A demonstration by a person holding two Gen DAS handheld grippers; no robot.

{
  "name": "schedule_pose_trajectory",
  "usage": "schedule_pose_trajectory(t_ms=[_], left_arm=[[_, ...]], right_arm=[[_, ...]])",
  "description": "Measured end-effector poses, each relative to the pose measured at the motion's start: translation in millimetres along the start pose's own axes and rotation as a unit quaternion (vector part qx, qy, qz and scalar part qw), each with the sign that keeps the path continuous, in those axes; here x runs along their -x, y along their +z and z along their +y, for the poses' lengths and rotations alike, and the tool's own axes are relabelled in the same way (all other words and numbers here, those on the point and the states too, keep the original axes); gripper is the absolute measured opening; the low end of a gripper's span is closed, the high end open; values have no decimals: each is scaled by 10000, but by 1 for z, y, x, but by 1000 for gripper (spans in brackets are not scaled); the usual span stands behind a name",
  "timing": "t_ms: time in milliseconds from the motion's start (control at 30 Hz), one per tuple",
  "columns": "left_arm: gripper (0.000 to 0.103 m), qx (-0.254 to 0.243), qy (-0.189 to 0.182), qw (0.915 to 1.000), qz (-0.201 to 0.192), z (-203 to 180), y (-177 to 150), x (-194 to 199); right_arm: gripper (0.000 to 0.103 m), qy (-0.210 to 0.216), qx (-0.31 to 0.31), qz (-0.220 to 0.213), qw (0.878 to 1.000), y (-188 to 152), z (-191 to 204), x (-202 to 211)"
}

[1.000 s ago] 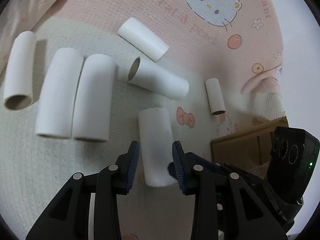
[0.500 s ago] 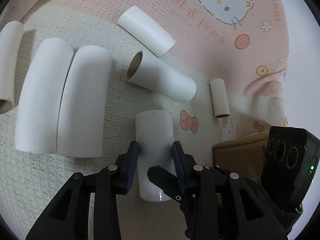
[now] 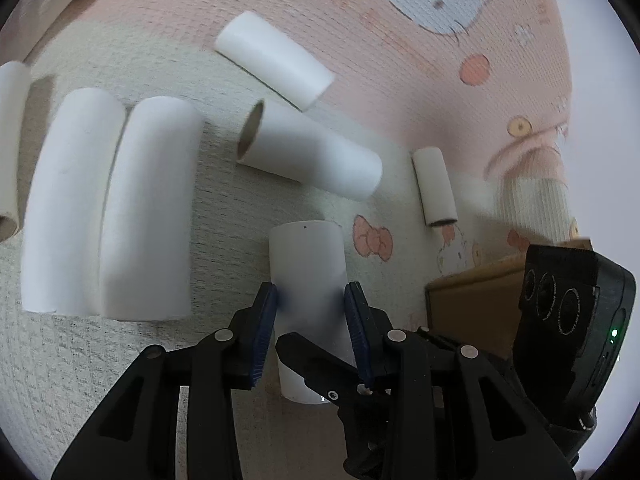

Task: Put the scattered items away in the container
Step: 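Lift the held tube with the right gripper and carry it toward the box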

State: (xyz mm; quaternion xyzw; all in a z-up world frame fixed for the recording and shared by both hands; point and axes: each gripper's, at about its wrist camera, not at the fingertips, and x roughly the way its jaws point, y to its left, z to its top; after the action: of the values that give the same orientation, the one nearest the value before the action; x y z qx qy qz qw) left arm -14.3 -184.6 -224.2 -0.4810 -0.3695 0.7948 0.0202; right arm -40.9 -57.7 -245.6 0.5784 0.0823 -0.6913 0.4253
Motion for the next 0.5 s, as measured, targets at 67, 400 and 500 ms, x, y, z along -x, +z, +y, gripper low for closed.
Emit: schedule_pose_trajectory(t_ms=[67,400,500], left_arm=[[38,91,-95,9999,23,1,-2,0],[38,-373,-122,9988,-296,-33,-19,29],[38,-631,-90,9967,-497,-52,-24,45]], right_arm=[[42,-55,35,-40,10000,-3,-1,3],[42,-363,386,-314,9981,-18,10,34],[42,-363,404,-497,9973,-20,13,55]])
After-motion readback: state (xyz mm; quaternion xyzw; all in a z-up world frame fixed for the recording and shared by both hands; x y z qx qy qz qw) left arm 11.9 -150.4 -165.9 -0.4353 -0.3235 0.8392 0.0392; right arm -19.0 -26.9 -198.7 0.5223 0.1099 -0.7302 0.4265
